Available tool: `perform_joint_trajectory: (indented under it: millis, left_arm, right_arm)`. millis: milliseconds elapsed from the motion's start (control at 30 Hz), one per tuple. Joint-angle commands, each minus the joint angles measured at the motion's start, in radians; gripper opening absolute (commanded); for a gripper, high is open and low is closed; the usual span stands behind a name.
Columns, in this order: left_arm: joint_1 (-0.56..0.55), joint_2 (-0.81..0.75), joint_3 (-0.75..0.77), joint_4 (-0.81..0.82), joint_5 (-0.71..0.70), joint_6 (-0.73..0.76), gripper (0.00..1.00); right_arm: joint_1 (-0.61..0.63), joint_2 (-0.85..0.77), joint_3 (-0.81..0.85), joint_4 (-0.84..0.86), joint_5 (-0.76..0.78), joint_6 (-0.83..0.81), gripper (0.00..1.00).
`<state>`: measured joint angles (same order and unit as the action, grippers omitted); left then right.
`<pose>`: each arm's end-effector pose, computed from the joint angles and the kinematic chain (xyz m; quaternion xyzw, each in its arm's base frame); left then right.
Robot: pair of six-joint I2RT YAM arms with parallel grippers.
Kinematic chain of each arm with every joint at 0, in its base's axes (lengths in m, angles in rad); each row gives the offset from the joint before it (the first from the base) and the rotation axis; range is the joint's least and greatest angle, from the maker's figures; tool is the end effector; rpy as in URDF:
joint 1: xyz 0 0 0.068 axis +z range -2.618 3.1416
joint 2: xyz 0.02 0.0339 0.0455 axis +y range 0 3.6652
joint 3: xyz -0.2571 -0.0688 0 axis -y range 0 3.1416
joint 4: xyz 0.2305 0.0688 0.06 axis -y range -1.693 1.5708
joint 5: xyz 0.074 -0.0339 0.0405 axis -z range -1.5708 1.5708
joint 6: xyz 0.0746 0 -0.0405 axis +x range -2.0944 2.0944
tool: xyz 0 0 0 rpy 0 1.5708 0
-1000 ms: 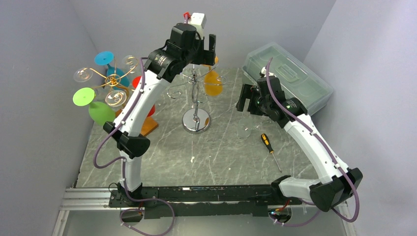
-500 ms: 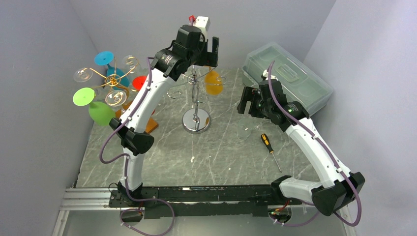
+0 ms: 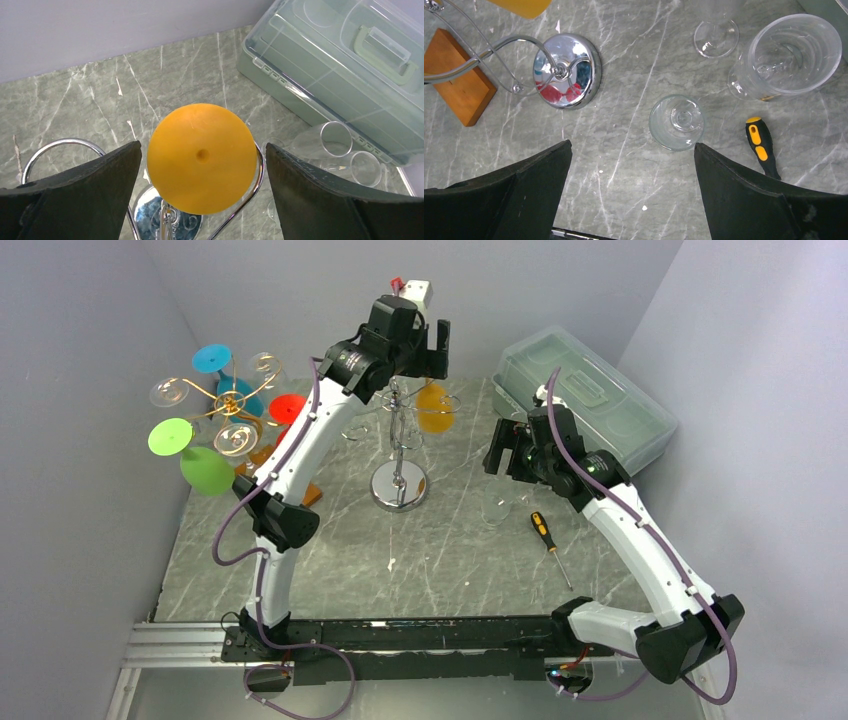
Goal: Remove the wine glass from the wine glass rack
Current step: Pick up the wine glass from the wine rack.
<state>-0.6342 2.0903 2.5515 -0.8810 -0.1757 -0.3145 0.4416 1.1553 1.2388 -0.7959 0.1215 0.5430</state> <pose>0.3799 -0.2632 0.4329 0.0859 0.8326 -0.1822 0.5159 0.2326 0.0999 0.3310 0.0712 0.9052 0.1477 0.3921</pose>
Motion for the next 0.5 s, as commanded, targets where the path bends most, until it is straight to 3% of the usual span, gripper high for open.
perform_joint_trajectory:
  millis: [0, 467]
  left_arm:
    - [-0.001, -0.005, 0.033, 0.025, 0.023, -0.023, 0.99]
    - [0.018, -0.015, 0.006, 0.028, 0.052, -0.071, 0.97]
  right_arm:
    - [-0.005, -0.029, -0.007, 0.041, 0.014, 0.005, 0.95]
    - [-0.004, -0.029, -0.024, 0.050, 0.009, 0.006, 0.95]
